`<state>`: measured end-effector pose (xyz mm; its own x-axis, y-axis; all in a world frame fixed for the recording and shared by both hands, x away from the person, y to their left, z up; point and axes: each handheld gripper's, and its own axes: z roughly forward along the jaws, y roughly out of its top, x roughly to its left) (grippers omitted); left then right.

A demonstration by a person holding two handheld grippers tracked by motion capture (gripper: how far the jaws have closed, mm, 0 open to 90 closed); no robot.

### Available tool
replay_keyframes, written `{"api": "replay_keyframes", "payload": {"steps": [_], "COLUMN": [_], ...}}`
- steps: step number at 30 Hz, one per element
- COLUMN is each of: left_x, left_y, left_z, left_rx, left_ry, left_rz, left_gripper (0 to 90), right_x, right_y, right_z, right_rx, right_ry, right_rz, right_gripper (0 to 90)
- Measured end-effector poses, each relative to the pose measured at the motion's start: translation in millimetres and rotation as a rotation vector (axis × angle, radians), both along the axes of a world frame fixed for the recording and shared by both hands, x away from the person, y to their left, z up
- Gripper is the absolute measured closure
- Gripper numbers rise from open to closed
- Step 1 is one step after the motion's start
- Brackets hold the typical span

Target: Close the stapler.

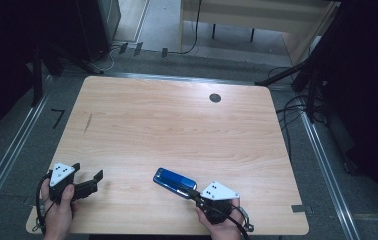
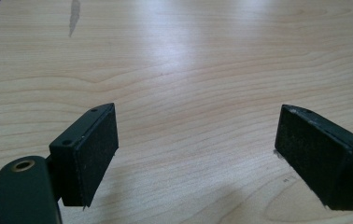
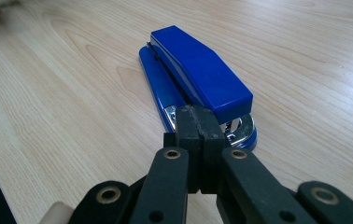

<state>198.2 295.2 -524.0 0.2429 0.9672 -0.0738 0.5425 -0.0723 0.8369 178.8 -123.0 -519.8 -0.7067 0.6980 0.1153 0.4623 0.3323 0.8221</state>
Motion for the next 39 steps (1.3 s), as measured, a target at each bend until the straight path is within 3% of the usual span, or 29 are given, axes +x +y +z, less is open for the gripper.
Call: {"api": "replay_keyframes", "payload": {"steps": [11,16,22,30,39], "left_x": [0.8,1.0,1.1,1.8,1.9], "left_y": [-0.8,-1.1,-1.0,-1.0,-1.4], "left_z": [-0.3,-0.2,-0.2,-0.4,-0.4], "left_rx": [0.004,0.009,0.009,0.005,0.009], "left_ry": [0.006,0.01,0.012,0.015,0.018], "left_rz": [-0.005,-0.007,-0.008,-0.005,-0.007], "left_gripper": [13.8,13.8,13.8,13.8,13.9], "right_x": [4.3,9.3,10.0,14.7,21.7], "right_y": [1.3,2.5,8.5,1.2,-0.9], "right_z": [-1.6,-3.5,-10.1,-12.5,-13.2], "right_rx": [-0.031,-0.024,-0.067,-0.039,-0.048], "right_ry": [-0.016,-0.014,0.003,0.017,-0.006], "right_rz": [-0.006,-0.006,0.003,-0.021,-0.039], "right_gripper": [90.0,90.0,90.0,90.0,90.0]}}
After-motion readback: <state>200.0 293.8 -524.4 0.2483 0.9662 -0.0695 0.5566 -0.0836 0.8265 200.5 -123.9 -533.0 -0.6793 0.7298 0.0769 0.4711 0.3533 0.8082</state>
